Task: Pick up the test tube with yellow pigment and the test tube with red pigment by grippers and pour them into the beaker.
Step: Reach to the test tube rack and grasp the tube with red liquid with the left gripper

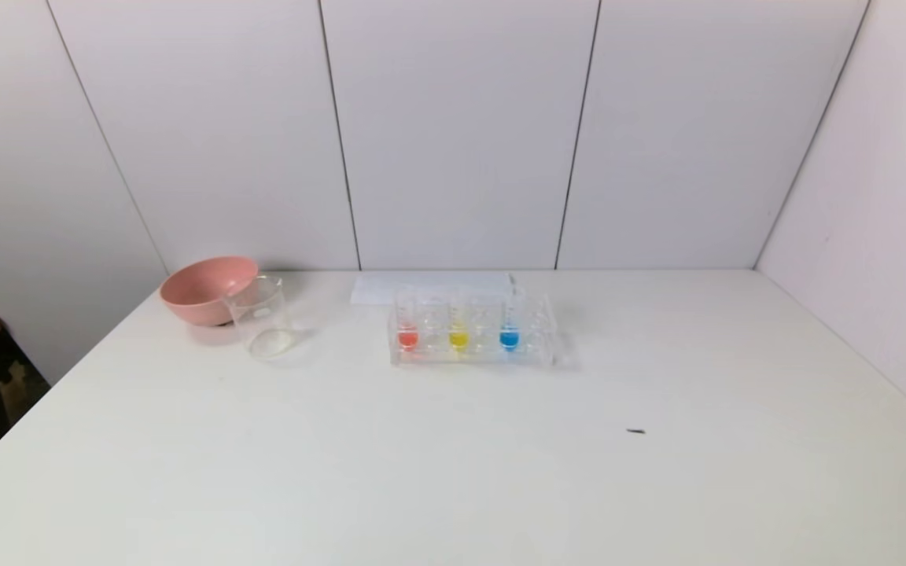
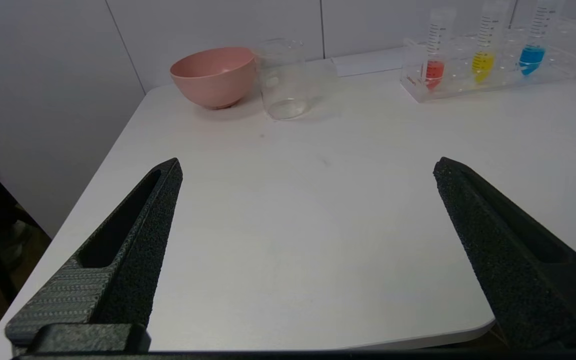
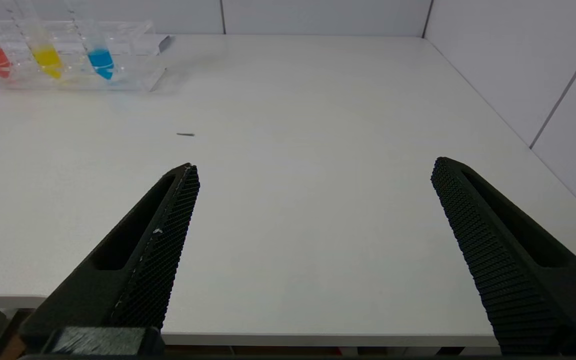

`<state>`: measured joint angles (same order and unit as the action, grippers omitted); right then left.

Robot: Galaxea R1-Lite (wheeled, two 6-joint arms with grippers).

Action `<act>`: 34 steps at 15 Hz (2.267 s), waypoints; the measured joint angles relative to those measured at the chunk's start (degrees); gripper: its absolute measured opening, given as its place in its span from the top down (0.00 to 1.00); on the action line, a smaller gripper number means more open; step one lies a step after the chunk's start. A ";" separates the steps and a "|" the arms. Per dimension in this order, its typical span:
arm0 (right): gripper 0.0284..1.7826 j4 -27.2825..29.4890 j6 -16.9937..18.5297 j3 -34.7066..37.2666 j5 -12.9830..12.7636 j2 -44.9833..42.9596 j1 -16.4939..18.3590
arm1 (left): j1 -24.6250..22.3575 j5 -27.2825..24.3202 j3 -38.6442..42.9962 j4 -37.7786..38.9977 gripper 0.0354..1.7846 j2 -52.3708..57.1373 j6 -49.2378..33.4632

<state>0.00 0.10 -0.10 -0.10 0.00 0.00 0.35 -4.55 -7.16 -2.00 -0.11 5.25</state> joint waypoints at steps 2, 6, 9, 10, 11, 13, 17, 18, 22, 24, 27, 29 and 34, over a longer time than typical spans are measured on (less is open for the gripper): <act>0.05 0.00 0.00 0.00 0.00 0.00 0.00 | 0.00 -0.02 -2.29 -1.00 0.01 -0.44 -0.02; 0.05 0.00 0.00 0.00 0.00 0.00 0.00 | 0.00 -0.60 -6.21 -1.06 0.01 -3.47 -0.40; 0.05 0.00 0.00 0.00 0.02 0.00 0.00 | 0.02 -0.88 -8.46 -0.78 0.01 -6.53 -0.55; 0.05 0.00 0.00 0.00 0.00 0.00 0.00 | 0.09 -0.85 -9.30 -0.65 0.01 -7.88 -0.66; 0.05 0.00 -0.02 0.00 0.00 0.00 0.00 | 0.17 -0.99 -10.07 -0.41 0.01 -9.25 -0.77; 0.05 0.00 0.00 0.00 0.00 0.00 0.00 | 0.28 -1.15 -11.47 1.62 0.01 -12.75 -0.83; 0.05 0.00 0.00 0.00 0.02 0.00 0.00 | 0.38 -1.26 -13.10 8.53 0.01 -21.10 -0.88; 0.05 0.00 0.00 0.00 0.00 0.00 0.00 | 0.46 -1.40 -13.37 10.34 0.01 -23.21 -0.88; 0.05 0.00 0.00 0.00 0.00 0.00 0.00 | 0.99 -3.06 -14.37 17.87 0.01 -32.46 -0.88; 0.05 0.00 0.00 0.00 0.00 0.00 0.00 | 1.90 -3.44 -15.27 21.43 0.01 -37.32 -0.88; 0.05 0.00 0.00 0.00 0.00 0.00 0.00 | 2.91 -3.55 -16.82 26.25 0.01 -44.75 -0.90; 0.05 0.00 0.00 0.00 0.00 0.00 -0.02 | 3.41 -3.52 -18.31 29.04 0.01 -49.75 -0.96; 0.05 0.00 0.00 0.00 0.00 0.00 0.00 | 5.81 -3.47 -22.61 35.67 0.01 -62.06 -1.07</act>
<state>0.00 0.10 -0.10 -0.10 0.00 0.00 6.17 -8.02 -29.77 33.67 -62.17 4.18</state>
